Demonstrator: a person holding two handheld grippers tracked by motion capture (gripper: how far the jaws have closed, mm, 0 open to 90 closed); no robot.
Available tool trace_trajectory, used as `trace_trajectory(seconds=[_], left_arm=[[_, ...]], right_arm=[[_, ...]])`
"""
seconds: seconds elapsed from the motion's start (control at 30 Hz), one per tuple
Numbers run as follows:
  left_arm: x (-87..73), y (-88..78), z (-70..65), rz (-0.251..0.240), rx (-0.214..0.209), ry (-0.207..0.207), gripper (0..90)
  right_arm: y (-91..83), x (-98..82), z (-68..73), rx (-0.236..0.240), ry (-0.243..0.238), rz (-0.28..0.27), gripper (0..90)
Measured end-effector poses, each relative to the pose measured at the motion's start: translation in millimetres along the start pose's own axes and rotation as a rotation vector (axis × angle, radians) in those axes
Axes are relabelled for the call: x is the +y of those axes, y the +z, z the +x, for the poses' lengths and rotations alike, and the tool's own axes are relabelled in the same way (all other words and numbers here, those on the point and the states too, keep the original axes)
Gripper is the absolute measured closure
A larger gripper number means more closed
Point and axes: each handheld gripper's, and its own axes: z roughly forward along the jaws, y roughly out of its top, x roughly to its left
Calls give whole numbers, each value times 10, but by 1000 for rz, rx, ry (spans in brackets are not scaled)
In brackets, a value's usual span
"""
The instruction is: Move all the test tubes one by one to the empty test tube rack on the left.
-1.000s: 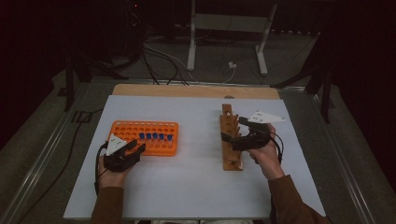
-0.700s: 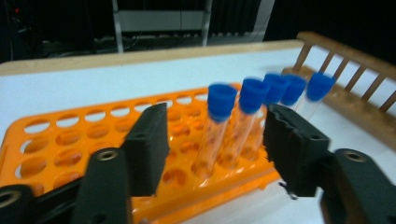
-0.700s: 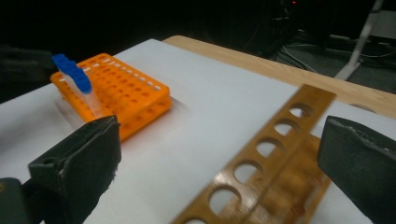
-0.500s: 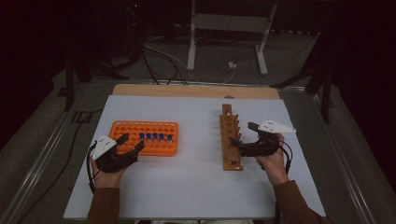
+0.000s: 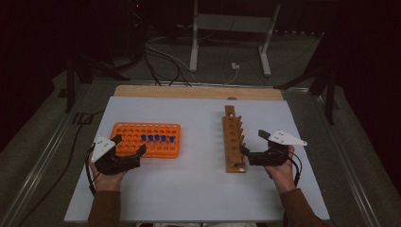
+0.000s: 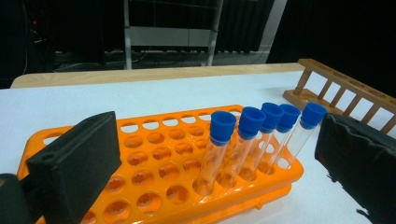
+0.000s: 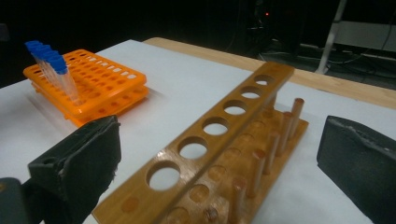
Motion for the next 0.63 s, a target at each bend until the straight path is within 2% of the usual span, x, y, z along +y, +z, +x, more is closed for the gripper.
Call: trace_trajectory(seconds=[0.17,0.33,0.63], left_arm=[[-19,6,-6,-5,-6,-9,6],[-36,32,-17,6,-11,-1,6],[-60,31,-4,8,5,-10,6]], right_arm=[[-58,-52,-14,-17,7,-21,0],[-79,-94,-18,-26,20,-40,0],[-87,-158,-65,-45,32,-29,0]])
